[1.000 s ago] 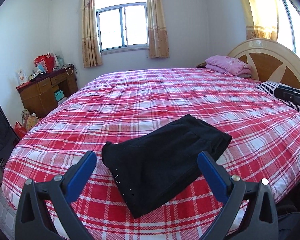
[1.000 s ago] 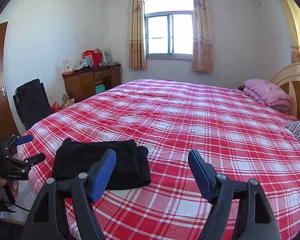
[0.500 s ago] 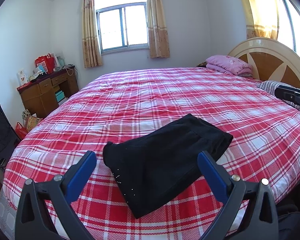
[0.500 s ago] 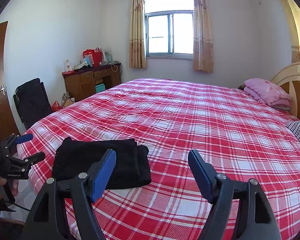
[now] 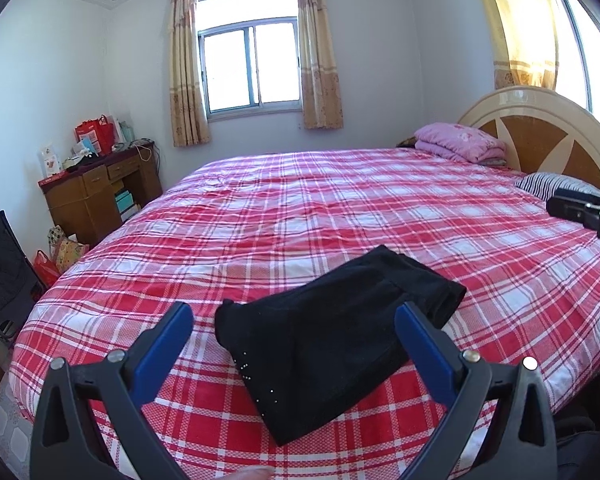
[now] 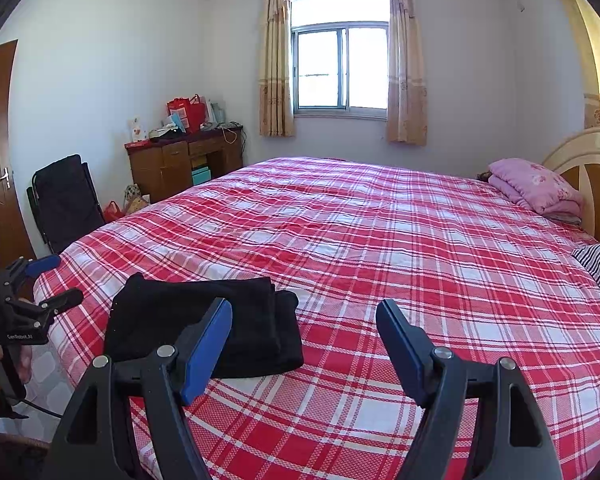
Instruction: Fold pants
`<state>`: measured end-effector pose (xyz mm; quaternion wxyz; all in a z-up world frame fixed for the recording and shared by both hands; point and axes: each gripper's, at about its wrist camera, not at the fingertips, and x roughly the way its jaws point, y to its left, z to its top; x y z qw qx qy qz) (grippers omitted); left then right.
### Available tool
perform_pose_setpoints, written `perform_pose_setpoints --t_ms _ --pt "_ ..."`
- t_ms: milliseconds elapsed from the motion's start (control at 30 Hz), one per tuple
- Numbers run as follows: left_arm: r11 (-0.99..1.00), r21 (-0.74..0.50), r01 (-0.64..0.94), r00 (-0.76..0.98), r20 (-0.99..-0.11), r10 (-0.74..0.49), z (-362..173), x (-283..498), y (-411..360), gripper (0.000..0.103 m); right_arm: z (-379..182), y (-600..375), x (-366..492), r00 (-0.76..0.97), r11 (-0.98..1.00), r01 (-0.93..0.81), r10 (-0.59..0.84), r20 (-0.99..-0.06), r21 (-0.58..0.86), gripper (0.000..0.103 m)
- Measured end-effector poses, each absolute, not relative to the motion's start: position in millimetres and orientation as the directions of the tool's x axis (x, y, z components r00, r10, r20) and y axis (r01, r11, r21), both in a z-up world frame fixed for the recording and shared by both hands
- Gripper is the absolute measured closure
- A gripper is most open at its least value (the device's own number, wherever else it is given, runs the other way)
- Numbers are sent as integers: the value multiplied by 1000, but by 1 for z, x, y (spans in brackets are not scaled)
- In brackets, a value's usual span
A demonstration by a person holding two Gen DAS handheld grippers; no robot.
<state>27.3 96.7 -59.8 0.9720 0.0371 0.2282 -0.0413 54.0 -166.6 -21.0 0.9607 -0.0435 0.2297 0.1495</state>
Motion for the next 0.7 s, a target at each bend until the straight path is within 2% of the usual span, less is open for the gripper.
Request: perform_pose_setpoints --t_ms 333,700 --pt "998 34 48 896 -443 -28 -60 30 105 0 -24 -164 54 846 948 -317 270 -461 -27 27" --pt "998 3 55 893 -448 -48 -63 31 111 0 -27 -158 54 838 944 -328 272 -472 -39 27"
